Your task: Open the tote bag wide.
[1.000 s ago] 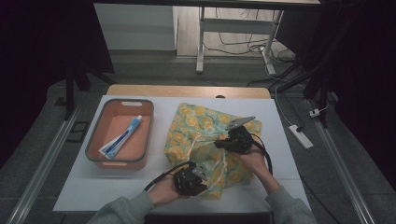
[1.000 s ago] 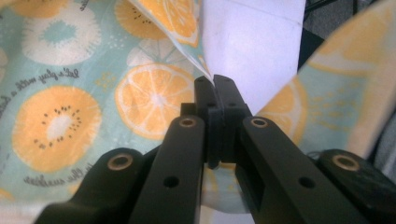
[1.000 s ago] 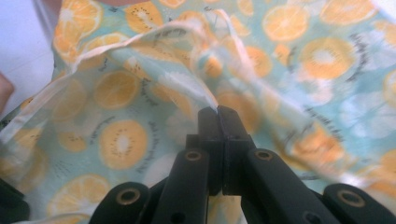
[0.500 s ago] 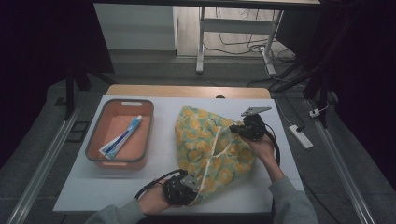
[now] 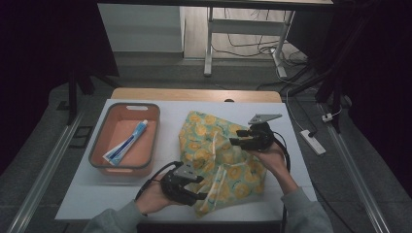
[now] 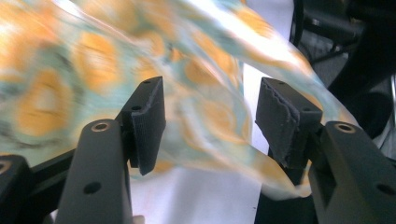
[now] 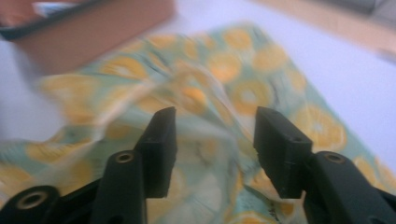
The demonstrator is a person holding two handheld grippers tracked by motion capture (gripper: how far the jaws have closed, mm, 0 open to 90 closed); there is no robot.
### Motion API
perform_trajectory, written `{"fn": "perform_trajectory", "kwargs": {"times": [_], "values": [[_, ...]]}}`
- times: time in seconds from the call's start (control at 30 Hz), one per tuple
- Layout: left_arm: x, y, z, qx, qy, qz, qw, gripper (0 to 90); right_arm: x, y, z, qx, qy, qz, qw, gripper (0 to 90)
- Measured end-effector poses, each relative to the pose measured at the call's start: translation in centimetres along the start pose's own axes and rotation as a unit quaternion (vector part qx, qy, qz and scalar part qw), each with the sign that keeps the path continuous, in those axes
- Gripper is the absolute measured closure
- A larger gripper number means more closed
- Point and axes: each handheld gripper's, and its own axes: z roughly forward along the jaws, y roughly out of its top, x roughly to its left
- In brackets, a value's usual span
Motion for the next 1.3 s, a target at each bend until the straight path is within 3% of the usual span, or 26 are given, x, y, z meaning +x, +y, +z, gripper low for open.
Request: {"fn": "perform_trajectory", "kwargs": {"times": [0.1,0.13,0.2,0.27,0.4,0.47,0.5,0.53,0.57,0.7,0.77,0.87,0.97,1.0,1.03,1.07,1.1,1.17,1.23,1.3], "values": [[0.8,0.4,-1.9,-0.024,-0.003,-0.015,0.9996,39.6,2.2,0.5,-1.9,-0.008,0.027,-0.021,0.9994,45.9],[1.0,0.5,-2.3,-0.030,0.006,-0.019,0.9994,39.6,2.2,0.5,-1.9,-0.008,0.027,-0.021,0.9994,45.9],[1.4,0.9,-2.9,-0.035,0.028,-0.028,0.9986,38.7,4.2,-0.3,-2.4,0.012,0.048,-0.035,0.9982,45.7],[1.8,1.5,-2.5,-0.036,0.057,-0.031,0.9973,37.5,4.9,-0.8,-2.5,0.017,0.055,-0.037,0.9976,45.8],[3.1,2.9,0.0,-0.002,0.103,-0.031,0.9942,34.8,6.8,-3.2,-2.1,0.058,0.052,-0.042,0.9960,45.8],[3.8,3.3,1.4,0.027,0.122,-0.024,0.9918,40.0,7.4,-4.4,-1.7,0.077,0.047,-0.045,0.9949,45.2],[4.2,3.4,2.0,0.039,0.130,-0.024,0.9905,42.7,7.6,-4.9,-1.5,0.091,0.040,-0.050,0.9938,43.7],[4.6,3.3,2.5,0.048,0.130,-0.025,0.9900,54.1,7.9,-5.8,-1.2,0.117,-0.002,-0.066,0.9909,43.1],[4.9,3.1,2.9,0.058,0.134,-0.026,0.9889,54.1,7.9,-5.8,-1.2,0.117,-0.002,-0.066,0.9909,43.1],[5.9,2.2,3.4,0.085,0.148,-0.031,0.9848,78.0,6.6,-6.9,-1.4,0.127,-0.059,-0.059,0.9884,43.0],[6.3,1.8,3.5,0.090,0.142,-0.036,0.9851,85.5,5.7,-7.2,-1.4,0.128,-0.065,-0.048,0.9884,43.3],[6.7,1.5,3.8,0.098,0.141,-0.040,0.9843,88.5,4.7,-7.4,-0.8,0.131,-0.056,-0.027,0.9894,48.6],[6.9,1.3,3.8,0.092,0.139,-0.044,0.9850,88.4,4.1,-7.5,0.1,0.140,-0.027,-0.019,0.9896,58.9],[6.8,1.3,3.8,0.085,0.143,-0.045,0.9851,88.1,4.0,-7.5,0.3,0.142,-0.022,-0.015,0.9896,65.5],[6.7,1.3,3.7,0.074,0.146,-0.049,0.9854,77.9,3.9,-7.5,0.5,0.143,-0.015,-0.014,0.9895,71.2],[6.6,1.4,3.7,0.068,0.143,-0.052,0.9860,59.2,3.8,-7.5,0.6,0.146,-0.008,-0.011,0.9893,75.3],[6.6,1.4,3.7,0.067,0.139,-0.054,0.9866,46.8,3.6,-7.4,0.7,0.145,-0.008,-0.009,0.9894,79.0],[6.5,1.5,4.1,0.064,0.125,-0.056,0.9886,34.3,3.5,-7.5,0.6,0.141,-0.010,-0.005,0.9900,85.8],[6.4,1.5,5.0,0.086,0.125,-0.049,0.9873,27.2,3.4,-7.5,0.4,0.137,-0.011,-0.005,0.9904,87.9],[6.3,1.4,5.9,0.108,0.123,-0.049,0.9852,29.6,3.3,-7.4,0.2,0.132,-0.014,-0.004,0.9911,88.7]]}}
